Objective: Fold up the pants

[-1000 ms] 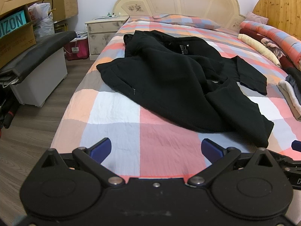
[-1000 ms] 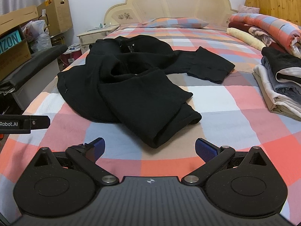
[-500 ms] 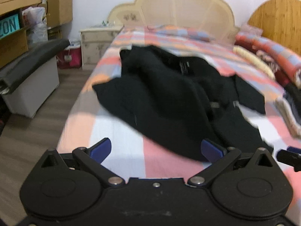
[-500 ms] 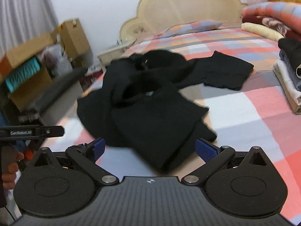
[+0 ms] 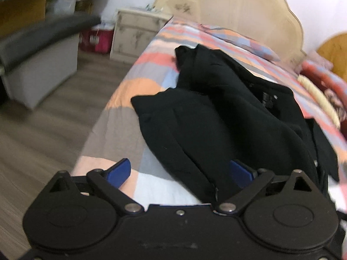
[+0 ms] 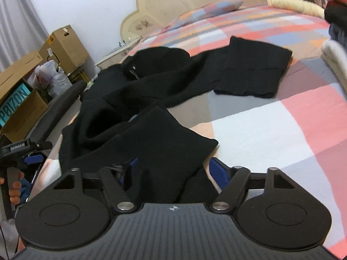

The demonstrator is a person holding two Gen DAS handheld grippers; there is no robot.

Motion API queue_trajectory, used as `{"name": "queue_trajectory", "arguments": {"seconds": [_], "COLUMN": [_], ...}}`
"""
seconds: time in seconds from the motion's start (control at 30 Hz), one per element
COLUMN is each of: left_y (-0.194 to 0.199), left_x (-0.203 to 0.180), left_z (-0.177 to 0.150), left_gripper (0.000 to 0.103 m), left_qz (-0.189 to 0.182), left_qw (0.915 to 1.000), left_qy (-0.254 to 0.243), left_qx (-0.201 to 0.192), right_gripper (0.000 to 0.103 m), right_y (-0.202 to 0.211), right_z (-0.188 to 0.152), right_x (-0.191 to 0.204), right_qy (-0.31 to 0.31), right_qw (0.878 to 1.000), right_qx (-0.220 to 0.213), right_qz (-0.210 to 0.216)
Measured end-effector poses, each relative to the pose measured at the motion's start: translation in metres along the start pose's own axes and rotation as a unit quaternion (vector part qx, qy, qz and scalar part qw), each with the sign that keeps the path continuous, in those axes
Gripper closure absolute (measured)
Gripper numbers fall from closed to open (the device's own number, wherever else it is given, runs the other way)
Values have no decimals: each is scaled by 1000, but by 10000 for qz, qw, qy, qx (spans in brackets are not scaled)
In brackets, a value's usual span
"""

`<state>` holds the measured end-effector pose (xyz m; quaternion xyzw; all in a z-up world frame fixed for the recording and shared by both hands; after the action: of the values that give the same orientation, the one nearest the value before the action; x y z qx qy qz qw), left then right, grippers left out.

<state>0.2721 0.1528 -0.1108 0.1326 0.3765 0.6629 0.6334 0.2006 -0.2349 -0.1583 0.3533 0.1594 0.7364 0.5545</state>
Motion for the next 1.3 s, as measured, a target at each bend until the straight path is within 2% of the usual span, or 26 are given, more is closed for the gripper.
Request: {"name": "queue_trajectory", "arguments": {"seconds": [0.13,0.2,0.23,0.27,0.3,0.33,0.37,0.43,0.57,0.73,0.77,0.8,0.9,1.0,1.1,1.17,1.23,1.3], "left_y": [-26,-33,-37,-38,-40,-40,-42,-33,-5,53,67,80,121,149,166,160,151,144], "left_x": [15,17,16,14,13,11,10,11,2,3,3,4,8,9,12,20,30,37], "left_z": [3,5,6,6,6,6,8,9,19,37,39,42,41,17,-19,-37,-52,-58], "left_gripper": [15,15,19,23,38,61,70,91,95,96,96,96,96,96,96,95,92,86], "left_qz": [-229,-292,-284,-255,-217,-228,-276,-102,24,-174,-222,-202,-319,-470,-286,-188,-154,-59], "left_qw": [9983,9979,9979,9981,9981,9977,9967,9947,9943,9894,9882,9871,9838,9851,9895,9907,9900,9892], "left_qy": [512,579,573,567,576,630,758,1005,929,1057,1078,1076,1163,1168,937,999,1190,1273], "left_qx": [124,72,43,28,34,37,20,-183,-524,-983,-1066,-1168,-1323,-1175,-1066,-901,-737,-725], "right_gripper": [0,4,16,38,48,60,70,80,85,86,90,95,96,97,97,97,97,97], "right_y": [-11,-12,-13,-14,-13,-12,-10,-1,37,122,139,161,208,242,269,278,278,270], "right_z": [1,2,2,3,4,6,7,10,21,37,38,39,41,31,7,-8,-27,-43], "right_x": [-2,-2,-2,-3,-4,-6,-6,-6,0,-4,-7,-10,-31,-63,-107,-141,-177,-203], "right_qy": [-94,-151,-164,-161,-168,-195,-241,-353,-398,-240,-216,-138,55,-91,-369,-652,-1014,-1424], "right_qw": [9999,9997,9997,9998,9998,9997,9995,9990,9972,9911,9894,9868,9763,9688,9558,9432,9319,9333], "right_qx": [-24,-66,-81,-101,-137,-175,-203,-283,-593,-1303,-1428,-1616,-2068,-2257,-2351,-2334,-2134,-1902], "right_qz": [126,162,139,92,10,-33,-23,42,211,141,134,18,-636,-1024,-1728,-2275,-2752,-2691]}}
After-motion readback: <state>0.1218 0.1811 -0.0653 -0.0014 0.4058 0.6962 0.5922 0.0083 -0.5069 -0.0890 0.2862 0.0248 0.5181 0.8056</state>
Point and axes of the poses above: each gripper's, at about its wrist camera, not at the fingertips, and y roughly against the way its jaws point, x to its left, z to its top, the point moved 8 cm from there along -y, roughly the way its jaws point, and after that the axes turned 1 degree about -y, right-handed, at the moved point
